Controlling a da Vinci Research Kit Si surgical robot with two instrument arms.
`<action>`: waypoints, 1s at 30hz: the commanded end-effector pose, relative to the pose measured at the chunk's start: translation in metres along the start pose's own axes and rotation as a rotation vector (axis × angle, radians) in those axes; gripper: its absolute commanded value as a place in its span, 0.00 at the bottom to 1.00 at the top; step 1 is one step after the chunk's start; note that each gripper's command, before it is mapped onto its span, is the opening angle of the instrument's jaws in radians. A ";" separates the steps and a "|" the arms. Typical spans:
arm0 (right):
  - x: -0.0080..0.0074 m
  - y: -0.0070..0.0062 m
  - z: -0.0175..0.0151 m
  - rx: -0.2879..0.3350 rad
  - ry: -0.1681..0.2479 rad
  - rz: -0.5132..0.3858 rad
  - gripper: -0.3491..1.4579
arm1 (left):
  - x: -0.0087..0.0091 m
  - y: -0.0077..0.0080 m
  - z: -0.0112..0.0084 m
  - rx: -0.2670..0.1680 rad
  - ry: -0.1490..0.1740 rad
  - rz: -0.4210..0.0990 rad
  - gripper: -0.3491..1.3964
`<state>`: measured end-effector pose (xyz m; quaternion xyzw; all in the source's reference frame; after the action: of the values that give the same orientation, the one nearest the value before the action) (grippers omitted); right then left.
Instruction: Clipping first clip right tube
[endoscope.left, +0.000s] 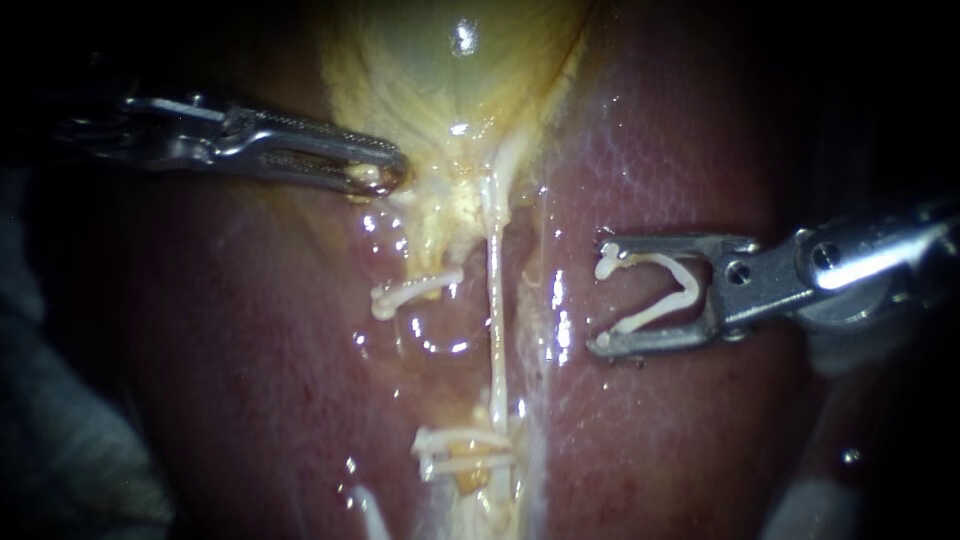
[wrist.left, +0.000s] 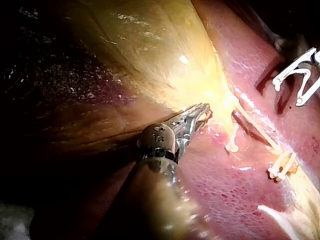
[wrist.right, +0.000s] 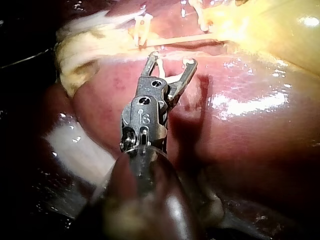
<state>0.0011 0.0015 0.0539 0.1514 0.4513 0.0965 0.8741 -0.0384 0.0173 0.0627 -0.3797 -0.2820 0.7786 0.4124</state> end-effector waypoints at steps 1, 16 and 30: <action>0.0000 0.0000 0.0000 0.000 0.000 0.000 0.47 | 0.0001 0.0001 -0.0004 -0.003 -0.001 -0.001 0.00; 0.0002 0.0000 0.0005 0.032 0.008 0.002 0.47 | 0.0041 0.0034 -0.0091 0.024 0.040 0.006 0.00; -0.0007 -0.0004 0.0062 0.137 0.088 0.244 0.47 | 0.0039 0.0034 -0.0088 0.026 0.044 0.006 0.00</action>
<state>0.0061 -0.0004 0.0581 0.2650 0.4725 0.1833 0.8203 -0.0341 0.0200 0.0539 -0.3923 -0.2615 0.7748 0.4212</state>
